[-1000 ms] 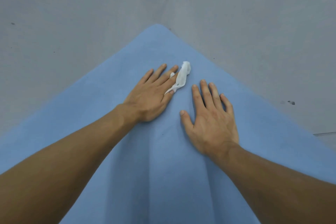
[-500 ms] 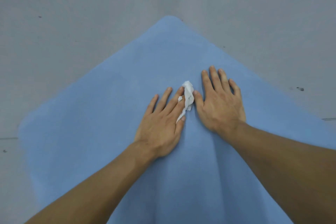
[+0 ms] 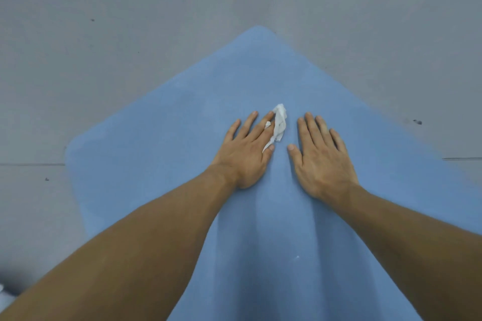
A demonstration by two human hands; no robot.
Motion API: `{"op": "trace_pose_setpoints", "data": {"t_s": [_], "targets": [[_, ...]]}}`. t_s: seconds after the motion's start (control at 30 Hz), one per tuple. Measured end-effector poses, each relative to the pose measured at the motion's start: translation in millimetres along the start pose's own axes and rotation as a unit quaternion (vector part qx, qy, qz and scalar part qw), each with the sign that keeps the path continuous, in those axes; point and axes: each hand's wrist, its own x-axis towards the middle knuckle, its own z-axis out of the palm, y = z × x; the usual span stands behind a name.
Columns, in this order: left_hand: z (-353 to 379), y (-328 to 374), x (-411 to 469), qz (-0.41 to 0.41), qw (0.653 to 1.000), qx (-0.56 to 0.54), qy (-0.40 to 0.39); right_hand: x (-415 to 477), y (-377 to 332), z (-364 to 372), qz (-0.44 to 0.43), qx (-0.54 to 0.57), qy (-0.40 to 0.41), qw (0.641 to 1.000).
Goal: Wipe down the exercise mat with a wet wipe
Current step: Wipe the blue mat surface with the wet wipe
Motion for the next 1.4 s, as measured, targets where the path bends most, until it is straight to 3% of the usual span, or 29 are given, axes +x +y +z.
{"op": "trace_pose_setpoints", "data": {"t_s": [0.17, 0.33, 0.53, 0.63, 0.73, 0.8, 1.0, 1.27, 1.4], "targets": [[-3, 2, 2, -0.009, 1.0, -0.002, -0.008, -35, 5, 5, -0.027, -0.001, -0.017, 0.999], [8, 31, -23, -0.075, 0.997, -0.003, 0.026, -45, 7, 10, -0.037, -0.007, 0.03, 0.999], [27, 53, -78, -0.022, 0.999, 0.015, 0.043, -47, 8, 7, -0.041, 0.005, 0.042, 0.998], [30, 53, -85, -0.01, 0.998, -0.004, 0.054, -49, 11, 2, -0.049, 0.085, 0.053, 0.994], [29, 53, -84, -0.011, 0.997, -0.014, 0.072, -57, 7, -5, -0.006, 0.308, 0.066, 0.949], [29, 53, -84, -0.01, 0.997, -0.027, 0.072, -63, -2, -5, 0.029, 0.38, 0.09, 0.92], [30, 53, -84, -0.018, 0.995, -0.038, 0.088, -58, -28, -1, 0.07, 0.346, 0.165, 0.921], [34, 53, -84, -0.029, 0.993, -0.051, 0.102, -24, 3, -16, 0.136, 0.334, 0.161, 0.919], [34, 53, -84, -0.032, 0.992, -0.053, 0.108, -18, 22, -29, 0.198, 0.381, 0.165, 0.888]]}}
